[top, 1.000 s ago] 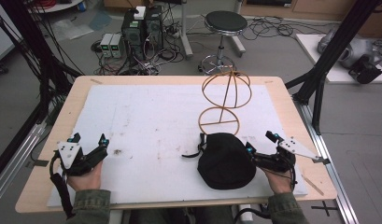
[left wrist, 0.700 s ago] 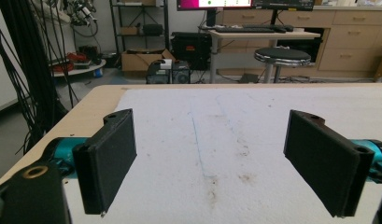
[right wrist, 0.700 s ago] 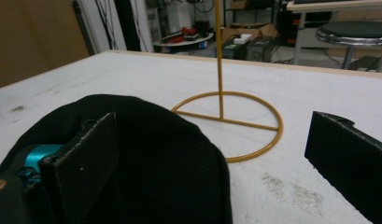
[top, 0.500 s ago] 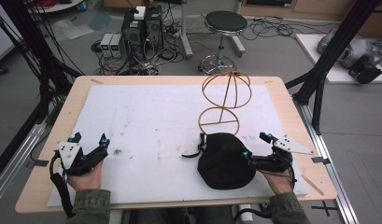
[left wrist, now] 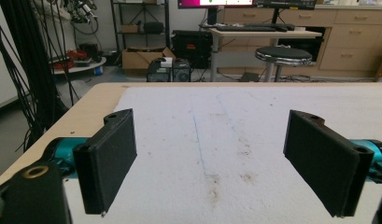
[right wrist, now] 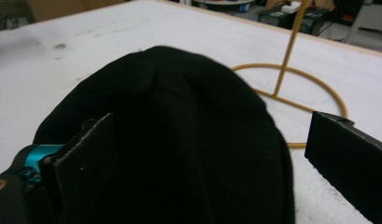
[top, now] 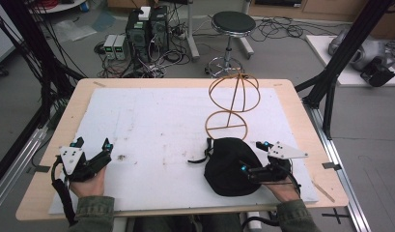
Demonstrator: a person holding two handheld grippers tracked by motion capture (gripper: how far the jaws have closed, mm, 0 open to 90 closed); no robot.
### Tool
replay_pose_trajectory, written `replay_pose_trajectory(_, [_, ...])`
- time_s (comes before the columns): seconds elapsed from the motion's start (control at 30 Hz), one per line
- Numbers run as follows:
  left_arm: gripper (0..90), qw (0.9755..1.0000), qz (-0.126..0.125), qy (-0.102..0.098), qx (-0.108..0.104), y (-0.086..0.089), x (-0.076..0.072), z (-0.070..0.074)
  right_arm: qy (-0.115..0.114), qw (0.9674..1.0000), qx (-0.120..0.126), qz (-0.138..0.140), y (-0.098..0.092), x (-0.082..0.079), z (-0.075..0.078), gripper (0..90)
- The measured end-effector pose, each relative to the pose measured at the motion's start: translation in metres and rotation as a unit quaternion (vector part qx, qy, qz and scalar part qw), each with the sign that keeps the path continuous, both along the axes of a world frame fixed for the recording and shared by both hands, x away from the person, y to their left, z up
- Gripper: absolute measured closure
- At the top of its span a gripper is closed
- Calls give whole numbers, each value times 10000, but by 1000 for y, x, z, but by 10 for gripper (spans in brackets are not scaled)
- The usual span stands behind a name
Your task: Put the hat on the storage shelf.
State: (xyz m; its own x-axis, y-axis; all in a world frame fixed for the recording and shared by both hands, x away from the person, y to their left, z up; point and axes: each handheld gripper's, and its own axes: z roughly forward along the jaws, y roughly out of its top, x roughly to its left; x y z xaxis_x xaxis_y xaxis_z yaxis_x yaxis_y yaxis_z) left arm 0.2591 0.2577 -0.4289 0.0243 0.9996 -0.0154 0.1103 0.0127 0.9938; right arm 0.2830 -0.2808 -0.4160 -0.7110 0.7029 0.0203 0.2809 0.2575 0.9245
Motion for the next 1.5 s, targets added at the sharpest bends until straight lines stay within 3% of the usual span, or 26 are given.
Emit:
replay_pose_trajectory(0.43, [173, 10000, -1, 12, 14, 0, 0, 0, 266, 9992, -75, 277, 4, 1, -5, 62])
replay_pose_trajectory(0.53, [173, 10000, 2, 6, 17, 0, 0, 0, 221, 9995, -49, 235, 3, 2, -5, 63])
replay_pose_trajectory(0.57, [173, 10000, -3, 5, 5, 0, 1, -1, 218, 9995, -32, 230, 3, 2, -5, 83])
replay_pose_trajectory(0.63, [173, 10000, -15, 6, 1, 0, 1, -1, 183, 9995, 39, 268, -1, 1, -5, 223])
replay_pose_trajectory(0.7, [173, 10000, -30, 19, 5, 0, 1, -1, 216, 9994, 41, 264, -1, 0, -5, 255])
replay_pose_trajectory(0.83, [173, 10000, -22, 42, -45, 0, 1, -1, 156, 9990, -45, 414, -1, -1, -5, 458])
replay_pose_trajectory(0.87, [173, 10000, -6, 52, -53, 0, 1, -1, 204, 9985, -70, 513, 1, -2, -4, 591])
replay_pose_trajectory(0.93, [173, 9999, 2, 61, -103, 1, 1, -1, 174, 9983, -100, 540, 1, -2, -4, 675])
replay_pose_trajectory(0.97, [173, 9999, -4, 65, -128, 1, 2, -2, 174, 9983, -100, 540, 1, -2, -4, 675])
replay_pose_trajectory(1.1, [173, 9999, -19, 75, -114, 1, 2, -2, 176, 9976, -187, 642, 3, -3, -4, 859])
replay_pose_trajectory(1.5, [174, 9999, -40, 66, -115, 0, 2, -2, 124, 9970, -135, 755, 1, -3, -2, 873])
